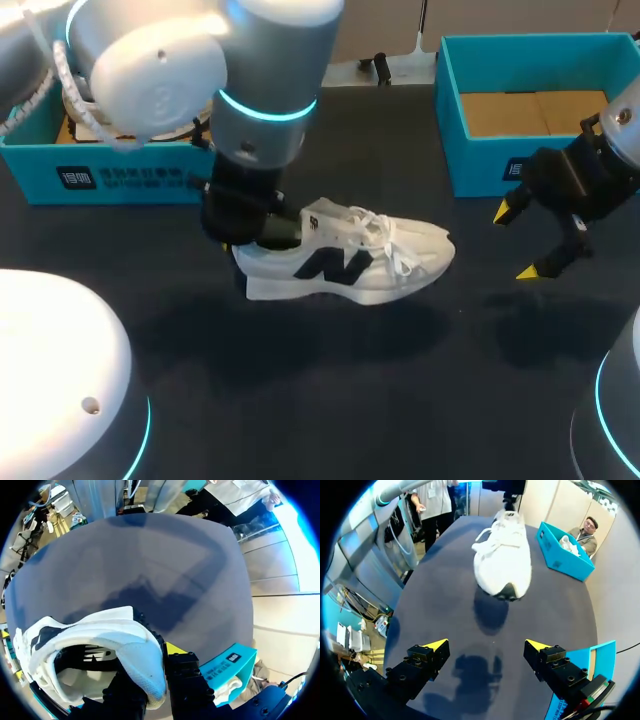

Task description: Take the shoe out of the shoebox, open the shoe tongue, remove and reinsert the insole, then place the shoe into the shoebox

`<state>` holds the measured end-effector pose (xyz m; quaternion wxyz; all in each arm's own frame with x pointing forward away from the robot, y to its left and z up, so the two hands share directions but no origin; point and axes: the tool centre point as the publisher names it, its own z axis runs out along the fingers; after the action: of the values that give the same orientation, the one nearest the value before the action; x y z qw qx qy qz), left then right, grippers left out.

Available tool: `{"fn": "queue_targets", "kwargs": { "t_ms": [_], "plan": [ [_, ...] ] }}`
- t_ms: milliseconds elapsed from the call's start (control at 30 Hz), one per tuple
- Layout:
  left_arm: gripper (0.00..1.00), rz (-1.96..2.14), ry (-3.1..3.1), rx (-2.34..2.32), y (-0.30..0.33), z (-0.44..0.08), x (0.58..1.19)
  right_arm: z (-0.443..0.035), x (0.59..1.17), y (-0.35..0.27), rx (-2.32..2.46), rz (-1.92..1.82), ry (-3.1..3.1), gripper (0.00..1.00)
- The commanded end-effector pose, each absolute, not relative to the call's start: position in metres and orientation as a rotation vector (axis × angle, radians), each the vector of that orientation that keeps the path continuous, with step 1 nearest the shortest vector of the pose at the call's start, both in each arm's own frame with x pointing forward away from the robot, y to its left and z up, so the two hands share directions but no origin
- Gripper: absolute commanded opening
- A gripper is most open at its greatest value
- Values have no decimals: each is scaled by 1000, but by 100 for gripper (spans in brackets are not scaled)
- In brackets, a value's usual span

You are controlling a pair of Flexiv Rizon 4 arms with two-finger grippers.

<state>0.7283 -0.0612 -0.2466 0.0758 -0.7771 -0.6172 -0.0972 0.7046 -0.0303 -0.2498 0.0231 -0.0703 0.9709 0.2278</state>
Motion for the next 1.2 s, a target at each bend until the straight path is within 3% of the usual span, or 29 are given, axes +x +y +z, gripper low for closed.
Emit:
{"fn": "queue_targets", "kwargs": {
  "t_ms": [33, 667, 1200],
  "plan": [
    [0, -303, -1852, -2348, -61, -268, 724, -251, 704, -30, -215, 700, 3006, 100],
    [0, -349, -1833, -2327, -77, -356, 728, -251, 704, -30, -215, 700, 3006, 100],
    [0, -408, -1860, -2242, -79, -386, 733, -251, 704, -30, -215, 700, 3006, 100]
  ]
}}
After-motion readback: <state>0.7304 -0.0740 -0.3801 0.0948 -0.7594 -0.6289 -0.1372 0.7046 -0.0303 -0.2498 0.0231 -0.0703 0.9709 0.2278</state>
